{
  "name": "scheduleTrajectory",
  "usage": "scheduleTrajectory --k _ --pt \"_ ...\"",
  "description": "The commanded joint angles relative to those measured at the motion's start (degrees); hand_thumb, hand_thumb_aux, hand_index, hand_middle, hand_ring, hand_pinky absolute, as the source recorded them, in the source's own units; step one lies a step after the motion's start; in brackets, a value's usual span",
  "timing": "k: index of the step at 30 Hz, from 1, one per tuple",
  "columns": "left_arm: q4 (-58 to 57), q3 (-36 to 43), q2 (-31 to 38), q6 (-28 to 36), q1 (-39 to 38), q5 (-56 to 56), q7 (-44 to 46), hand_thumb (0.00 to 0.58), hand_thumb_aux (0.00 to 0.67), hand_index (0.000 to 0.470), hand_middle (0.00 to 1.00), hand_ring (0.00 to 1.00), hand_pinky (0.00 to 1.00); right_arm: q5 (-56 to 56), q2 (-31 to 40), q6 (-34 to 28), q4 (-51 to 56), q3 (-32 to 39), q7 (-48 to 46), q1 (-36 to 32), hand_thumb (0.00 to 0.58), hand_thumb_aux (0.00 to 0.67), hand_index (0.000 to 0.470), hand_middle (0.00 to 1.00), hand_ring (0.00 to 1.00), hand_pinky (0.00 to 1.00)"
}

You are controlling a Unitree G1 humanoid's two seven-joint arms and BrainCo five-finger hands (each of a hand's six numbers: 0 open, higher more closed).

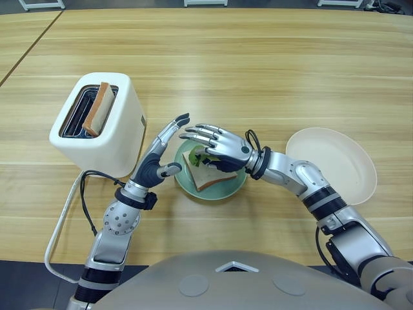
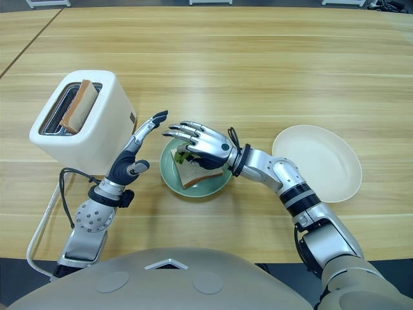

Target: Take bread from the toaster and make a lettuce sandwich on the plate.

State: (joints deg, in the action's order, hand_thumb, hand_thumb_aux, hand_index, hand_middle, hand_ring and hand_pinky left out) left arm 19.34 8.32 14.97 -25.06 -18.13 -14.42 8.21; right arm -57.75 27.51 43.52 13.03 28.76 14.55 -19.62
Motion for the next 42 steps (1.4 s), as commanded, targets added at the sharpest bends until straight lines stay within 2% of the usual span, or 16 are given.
scheduleTrajectory --k 1,11,17,30,37,38,39,40,42 --pt "-0.1 0.1 0.2 0.2 -0.1 0.5 0.5 0.000 0.000 0.000 0.00 0.00 0.00 -2.4 -0.3 -0.6 1.1 1.3 2.1 -1.0 0.580 0.670 0.470 0.00 0.00 0.00" --pt "-0.5 0.4 0.1 0.1 0.1 0.4 0.6 0.000 0.000 0.000 0.00 0.00 0.00 -4.6 -1.2 -2.6 2.7 3.1 6.6 -2.9 0.580 0.670 0.470 0.00 0.00 0.00" --pt "-0.6 0.6 0.0 0.1 0.1 0.5 0.7 0.000 0.000 0.000 0.00 0.00 0.00 -4.7 0.0 -3.8 -1.0 1.8 8.1 -3.2 0.580 0.670 0.470 0.00 0.00 0.00" --pt "-0.1 0.4 0.0 0.2 -0.8 0.5 0.7 0.000 0.000 0.000 0.00 0.00 0.00 -5.4 -2.2 -2.1 9.6 7.7 9.2 -4.7 0.580 0.670 0.470 0.00 0.00 0.00" --pt "0.1 0.5 0.0 0.2 -1.0 0.4 0.7 0.000 0.000 0.000 0.00 0.00 0.00 -5.4 -0.9 -1.8 6.8 8.0 8.8 -3.6 0.580 0.670 0.470 0.00 0.00 0.00" --pt "0.1 0.4 0.0 0.3 -1.1 0.4 0.7 0.000 0.000 0.000 0.00 0.00 0.00 -5.5 -0.7 -1.8 6.8 8.0 8.8 -3.5 0.579 0.641 0.450 0.00 0.00 0.00" --pt "0.1 0.4 0.0 0.3 -1.1 0.4 0.7 0.000 0.000 0.000 0.00 0.00 0.00 -5.7 -0.5 -2.0 6.6 8.1 9.0 -3.5 0.452 0.355 0.249 0.00 0.00 0.00" --pt "0.1 0.4 0.0 0.3 -1.1 0.4 0.7 0.000 0.000 0.000 0.00 0.00 0.00 -5.7 -0.3 -2.1 6.5 8.0 9.2 -3.4 0.000 0.000 0.000 0.00 0.00 0.00" --pt "-0.1 0.3 0.0 0.2 -1.0 0.4 0.7 0.000 0.000 0.000 0.00 0.00 0.00 -5.4 -0.1 -2.2 5.8 7.8 9.1 -3.1 0.000 0.000 0.000 0.00 0.00 0.00"
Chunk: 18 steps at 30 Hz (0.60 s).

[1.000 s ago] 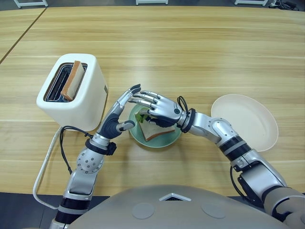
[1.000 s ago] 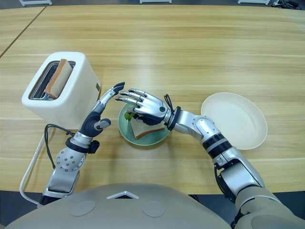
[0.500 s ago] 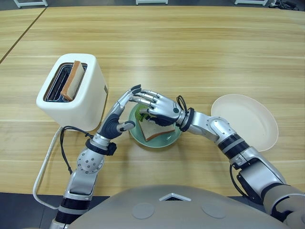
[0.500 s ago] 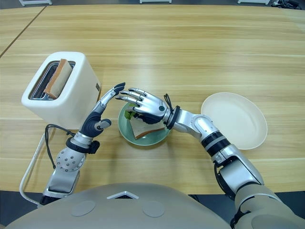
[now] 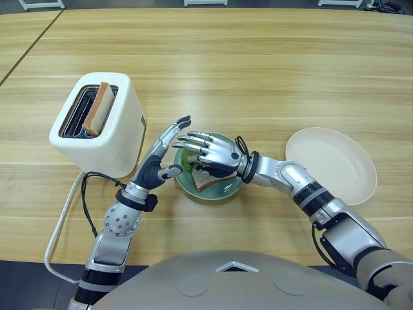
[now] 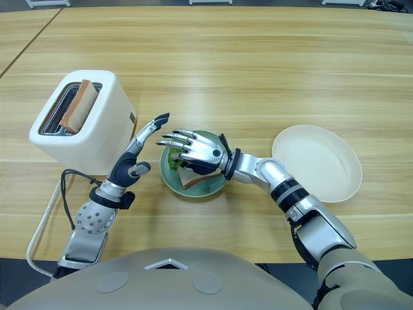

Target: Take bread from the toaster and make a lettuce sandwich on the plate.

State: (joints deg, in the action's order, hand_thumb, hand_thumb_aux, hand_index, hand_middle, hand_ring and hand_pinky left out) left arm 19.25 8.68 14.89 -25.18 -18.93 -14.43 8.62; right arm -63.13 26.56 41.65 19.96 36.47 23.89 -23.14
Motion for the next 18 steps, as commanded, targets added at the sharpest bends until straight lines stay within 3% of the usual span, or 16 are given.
scheduleTrajectory --k 1,13,18 --pt "0.0 -0.1 0.1 0.3 -0.2 0.4 0.3 0.000 0.000 0.000 0.00 0.00 0.00 0.3 1.0 -0.3 -1.6 -0.2 -0.4 0.5 0.000 0.000 0.000 0.00 0.00 0.00" --pt "0.0 -0.3 0.2 0.2 -0.3 0.5 0.3 0.000 0.000 0.000 0.00 0.00 0.00 3.5 3.6 -1.8 -6.9 -4.7 -1.3 1.1 0.000 0.000 0.000 0.00 0.00 0.00" --pt "0.8 -0.7 0.1 0.0 -0.4 1.8 0.3 0.000 0.000 0.000 0.00 0.00 0.00 19.6 6.8 -0.6 -9.7 -13.9 -6.2 2.9 0.000 0.000 0.000 0.00 0.00 0.00"
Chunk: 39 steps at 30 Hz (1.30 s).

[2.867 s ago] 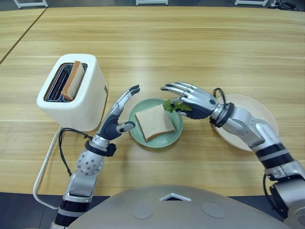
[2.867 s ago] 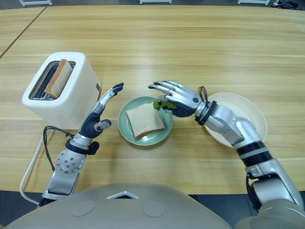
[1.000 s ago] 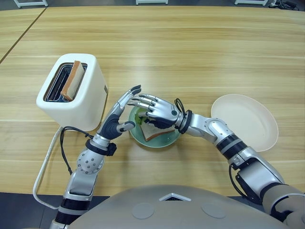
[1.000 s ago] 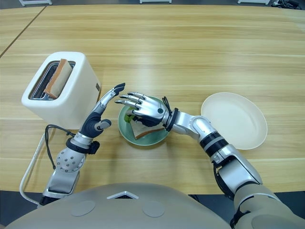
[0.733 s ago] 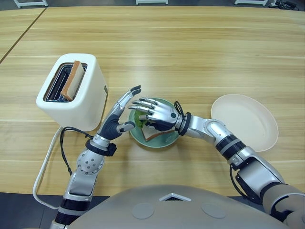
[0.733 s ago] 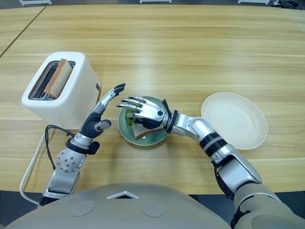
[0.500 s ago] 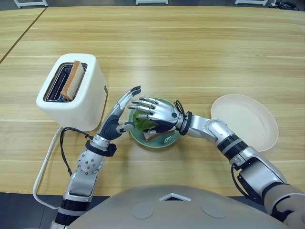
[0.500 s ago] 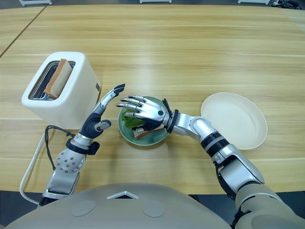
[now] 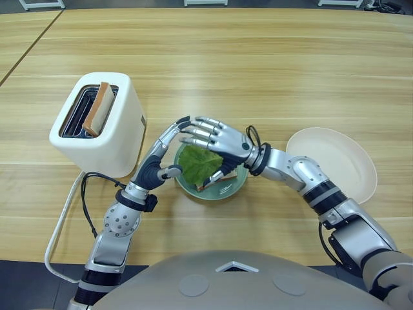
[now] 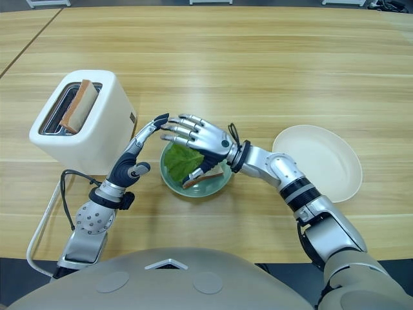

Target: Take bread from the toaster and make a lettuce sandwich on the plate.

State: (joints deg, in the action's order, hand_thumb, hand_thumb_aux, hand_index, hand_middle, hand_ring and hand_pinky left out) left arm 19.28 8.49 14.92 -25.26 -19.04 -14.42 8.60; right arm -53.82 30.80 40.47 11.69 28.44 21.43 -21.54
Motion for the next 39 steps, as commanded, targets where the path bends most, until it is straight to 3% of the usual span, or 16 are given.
scheduleTrajectory --k 1,5,8,12,15,19,23,28,35,39 --pt "1.6 -0.7 -0.1 0.1 -0.5 3.3 0.6 0.000 0.000 0.000 0.00 0.00 0.00 14.4 3.2 0.7 -1.6 -7.9 -5.1 1.8 0.000 0.000 0.000 0.00 0.00 0.00" --pt "6.4 -1.2 -0.5 1.3 -0.6 10.2 1.7 0.000 0.000 0.000 0.00 0.00 0.00 27.6 4.3 1.4 -0.6 -13.8 -10.3 4.0 0.000 0.000 0.000 0.00 0.00 0.00" --pt "12.8 -2.5 -0.7 5.6 0.7 14.6 1.8 0.000 0.000 0.000 0.00 0.00 0.00 32.9 3.4 1.6 0.8 -15.7 -13.5 4.8 0.000 0.000 0.000 0.00 0.00 0.00" --pt "26.2 -8.5 1.3 17.8 8.2 23.1 0.4 0.000 0.000 0.000 0.00 0.00 0.00 35.2 1.6 1.9 3.4 -17.2 -15.7 4.5 0.000 0.000 0.000 0.00 0.00 0.00" --pt "32.0 -18.3 6.6 29.1 17.3 27.9 -1.4 0.000 0.000 0.000 0.00 0.00 0.00 34.8 -0.1 1.9 4.5 -17.7 -16.5 4.8 0.000 0.000 0.000 0.00 0.00 0.00" --pt "27.1 -31.5 19.1 36.3 19.2 16.9 1.6 0.000 0.000 0.000 0.00 0.00 0.00 34.3 -1.4 2.4 5.5 -18.2 -17.4 5.3 0.000 0.000 0.000 0.00 0.00 0.00" --pt "21.6 -37.0 25.6 35.9 9.9 -0.1 3.4 0.000 0.000 0.000 0.00 0.00 0.00 33.4 -2.5 2.6 6.4 -17.9 -18.2 5.3 0.000 0.000 0.000 0.00 0.00 0.00" --pt "18.9 -27.6 25.8 34.7 0.9 -19.8 3.8 0.000 0.000 0.000 0.00 0.00 0.00 32.0 -2.8 2.7 7.1 -18.2 -18.5 5.4 0.000 0.000 0.000 0.00 0.00 0.00" --pt "16.0 -25.4 23.9 34.6 -2.1 -26.7 4.6 0.005 0.003 0.002 0.00 0.00 0.00 30.4 -2.6 2.6 6.7 -18.9 -18.0 6.6 0.000 0.000 0.000 0.00 0.00 0.00" --pt "14.4 -26.3 23.5 35.5 -2.9 -29.7 4.1 0.116 0.071 0.050 0.00 0.00 0.00 29.8 -2.5 2.6 6.3 -19.2 -17.9 6.7 0.000 0.000 0.000 0.00 0.00 0.00"
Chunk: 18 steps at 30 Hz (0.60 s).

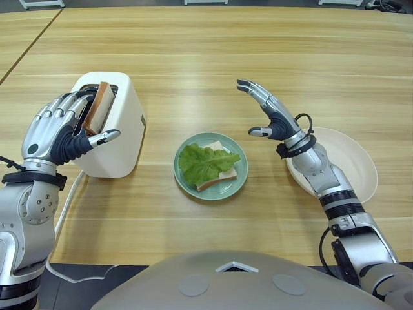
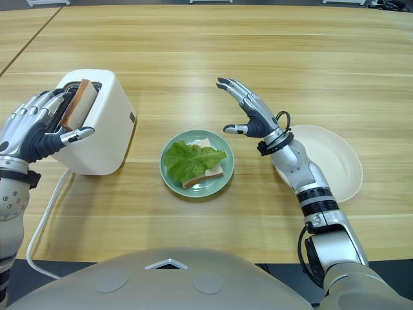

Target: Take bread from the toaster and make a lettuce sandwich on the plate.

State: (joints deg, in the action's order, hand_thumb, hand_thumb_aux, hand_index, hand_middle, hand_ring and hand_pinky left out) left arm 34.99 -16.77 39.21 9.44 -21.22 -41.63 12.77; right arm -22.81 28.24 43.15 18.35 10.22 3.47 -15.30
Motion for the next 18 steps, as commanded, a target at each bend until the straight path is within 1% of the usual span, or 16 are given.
scheduleTrajectory --k 1,3,4,5,6,7,9,11,12,13,17,18 --pt "-1.3 -1.6 -0.9 0.9 -0.5 -2.8 -0.4 0.136 0.084 0.059 0.00 0.00 0.00 -1.4 0.0 0.0 -0.3 -1.0 0.1 0.5 0.000 0.000 0.000 0.00 0.00 0.00" --pt "-1.1 -2.6 -1.2 1.0 -0.1 -3.7 -1.1 0.183 0.116 0.081 0.00 0.00 0.00 -1.7 0.0 0.1 -0.3 -1.1 0.2 0.5 0.000 0.000 0.000 0.00 0.00 0.00" --pt "-1.1 -2.9 -1.3 1.0 0.1 -3.9 -1.2 0.261 0.173 0.122 0.00 0.00 0.00 -1.9 0.0 0.2 -0.3 -1.2 0.2 0.5 0.000 0.000 0.000 0.00 0.00 0.00" --pt "-1.3 -3.0 -1.4 1.0 0.4 -4.0 -1.4 0.268 0.179 0.125 0.00 0.00 0.00 -2.0 -0.1 0.2 -0.4 -1.3 0.2 0.6 0.000 0.000 0.000 0.00 0.00 0.00" --pt "-1.6 -2.8 -1.5 1.0 0.7 -4.1 -1.4 0.328 0.229 0.160 0.00 0.00 0.00 -2.1 -0.1 0.3 -0.4 -1.4 0.3 0.6 0.000 0.000 0.000 0.00 0.00 0.00" --pt "-2.1 -2.4 -1.7 0.8 1.1 -4.3 -1.5 0.360 0.257 0.181 0.00 0.00 0.00 -2.3 -0.1 0.3 -0.4 -1.4 0.4 0.6 0.000 0.000 0.000 0.00 0.00 0.00" --pt "-2.8 -1.6 -2.1 0.6 1.7 -4.8 -1.6 0.371 0.268 0.188 0.00 0.00 0.00 -2.6 -0.1 0.4 -0.4 -1.5 0.5 0.6 0.000 0.000 0.000 0.00 0.00 0.00" --pt "-2.9 -1.3 -2.7 0.3 2.1 -4.7 -1.9 0.429 0.328 0.230 0.00 0.00 0.00 -3.0 -0.2 0.5 -0.4 -1.6 0.6 0.6 0.000 0.000 0.000 0.00 0.00 0.00" --pt "-2.9 -1.2 -2.9 0.3 2.3 -4.6 -1.9 0.441 0.342 0.240 0.00 0.00 0.00 -3.1 -0.2 0.5 -0.4 -1.6 0.7 0.5 0.000 0.000 0.000 0.00 0.00 0.00" --pt "-2.8 -1.2 -3.1 0.1 2.5 -4.4 -1.9 0.447 0.349 0.245 0.00 0.00 0.00 -3.3 -0.2 0.5 -0.5 -1.6 0.7 0.6 0.000 0.000 0.000 0.00 0.00 0.00" --pt "-2.9 -0.9 -3.8 -0.5 3.2 -3.9 -2.0 0.445 0.347 0.243 0.00 0.00 0.00 -3.8 -0.1 0.6 -0.7 -1.7 1.0 0.7 0.000 0.000 0.000 0.00 0.00 0.00" --pt "-3.3 -0.7 -4.0 -0.7 3.5 -3.6 -1.9 0.454 0.357 0.251 0.00 0.00 0.00 -4.0 -0.1 0.5 -0.8 -1.8 1.0 0.8 0.000 0.000 0.000 0.00 0.00 0.00"
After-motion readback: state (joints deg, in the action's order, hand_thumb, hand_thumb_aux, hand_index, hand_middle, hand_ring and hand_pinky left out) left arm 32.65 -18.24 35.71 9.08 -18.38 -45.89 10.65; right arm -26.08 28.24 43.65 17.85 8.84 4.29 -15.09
